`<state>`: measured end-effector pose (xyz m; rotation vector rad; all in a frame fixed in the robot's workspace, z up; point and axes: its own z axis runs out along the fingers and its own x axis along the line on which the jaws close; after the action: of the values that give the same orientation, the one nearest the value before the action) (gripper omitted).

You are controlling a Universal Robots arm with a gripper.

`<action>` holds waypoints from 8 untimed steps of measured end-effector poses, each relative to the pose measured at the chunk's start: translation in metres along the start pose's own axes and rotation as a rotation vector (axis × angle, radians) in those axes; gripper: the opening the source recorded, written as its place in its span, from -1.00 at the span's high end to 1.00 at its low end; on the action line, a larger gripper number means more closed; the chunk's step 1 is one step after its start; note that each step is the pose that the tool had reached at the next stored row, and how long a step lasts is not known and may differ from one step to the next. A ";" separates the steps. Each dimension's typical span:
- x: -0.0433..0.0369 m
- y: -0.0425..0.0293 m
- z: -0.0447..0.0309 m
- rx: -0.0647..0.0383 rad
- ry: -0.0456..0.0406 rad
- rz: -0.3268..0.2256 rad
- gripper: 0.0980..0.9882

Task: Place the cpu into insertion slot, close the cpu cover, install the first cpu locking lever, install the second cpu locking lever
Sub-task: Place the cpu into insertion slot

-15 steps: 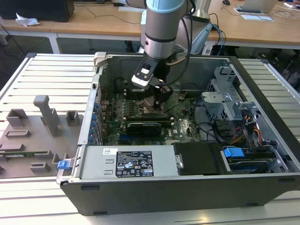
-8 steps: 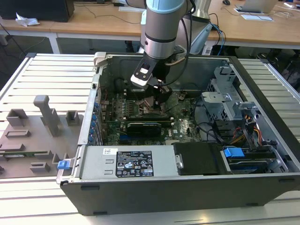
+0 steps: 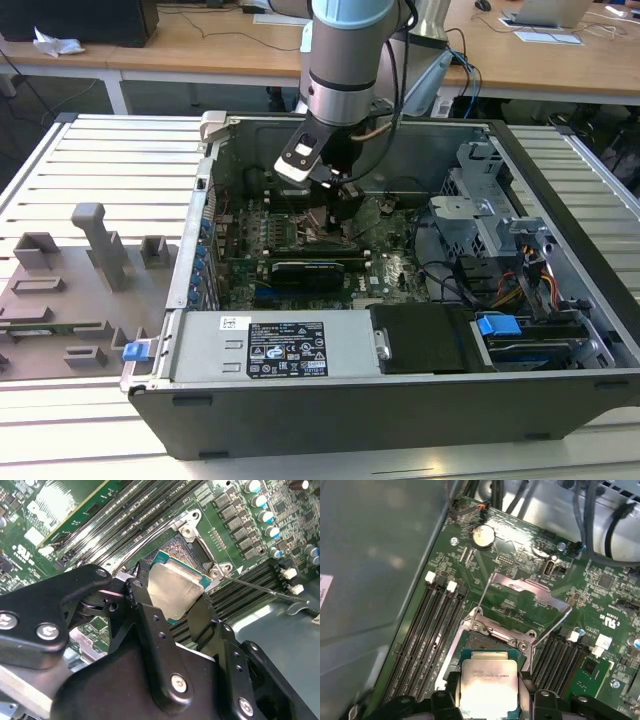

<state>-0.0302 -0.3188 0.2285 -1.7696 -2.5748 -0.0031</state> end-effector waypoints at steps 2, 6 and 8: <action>0.0000 0.0000 0.0001 -0.001 0.0001 0.038 0.00; 0.0000 0.0000 0.0005 0.004 -0.0155 0.121 0.00; 0.0000 0.0000 0.0007 0.005 -0.0199 0.145 0.00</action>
<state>-0.0302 -0.3188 0.2279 -1.9601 -2.4498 0.0234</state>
